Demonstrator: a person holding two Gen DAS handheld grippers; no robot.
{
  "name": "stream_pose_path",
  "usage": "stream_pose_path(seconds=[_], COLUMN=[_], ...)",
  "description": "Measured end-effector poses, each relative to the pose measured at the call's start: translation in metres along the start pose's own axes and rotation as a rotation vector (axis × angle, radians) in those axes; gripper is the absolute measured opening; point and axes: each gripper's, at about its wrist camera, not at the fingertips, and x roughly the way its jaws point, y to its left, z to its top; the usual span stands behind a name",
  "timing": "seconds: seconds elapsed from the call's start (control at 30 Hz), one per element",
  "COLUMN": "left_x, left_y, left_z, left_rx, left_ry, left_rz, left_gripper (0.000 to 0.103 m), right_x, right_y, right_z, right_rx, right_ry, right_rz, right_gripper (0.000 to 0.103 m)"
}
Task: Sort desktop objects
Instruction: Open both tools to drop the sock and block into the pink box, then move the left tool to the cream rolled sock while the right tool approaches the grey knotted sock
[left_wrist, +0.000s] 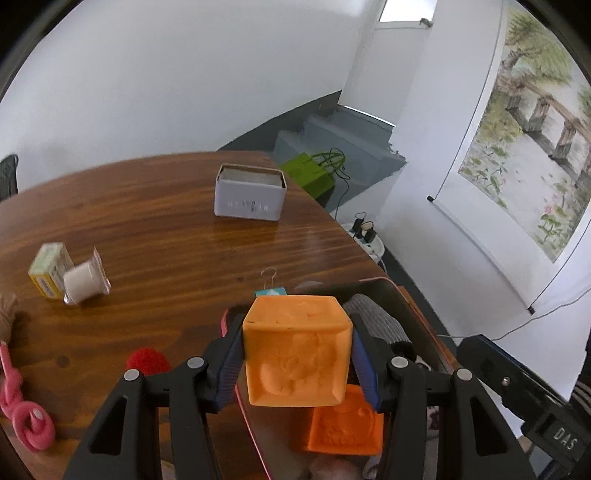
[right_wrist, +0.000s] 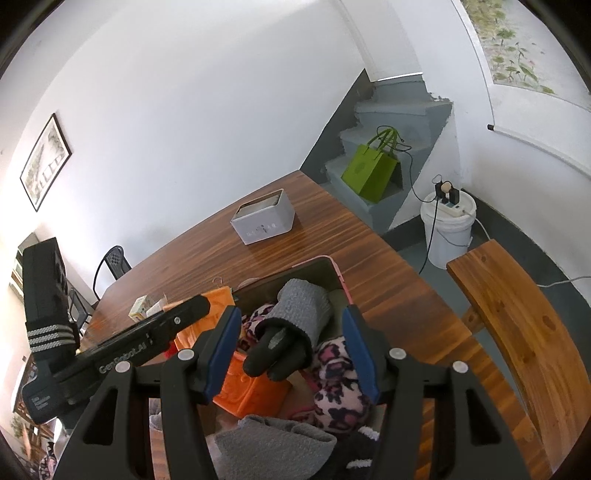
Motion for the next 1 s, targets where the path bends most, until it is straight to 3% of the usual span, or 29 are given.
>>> stream_pose_path(seconds=[0.07, 0.1, 0.63, 1.0], left_x=[-0.003, -0.006, -0.061, -0.120], left_y=[0.002, 0.004, 0.022, 0.114], left_z=[-0.001, 0.000, -0.021, -0.055], left_rx=[-0.018, -0.025, 0.010, -0.137], left_ry=[-0.006, -0.021, -0.123, -0.172], left_rz=[-0.004, -0.006, 0.090, 0.216], left_gripper=[0.076, 0.079, 0.079, 0.080], right_x=[0.001, 0.001, 0.003, 0.009], right_y=[0.001, 0.001, 0.016, 0.048], right_z=[-0.001, -0.001, -0.010, -0.031], right_rx=[-0.005, -0.006, -0.071, -0.119], right_ry=[0.002, 0.004, -0.016, 0.001], right_rz=[-0.002, -0.001, 0.000, 0.022], right_gripper=[0.061, 0.063, 0.064, 0.064])
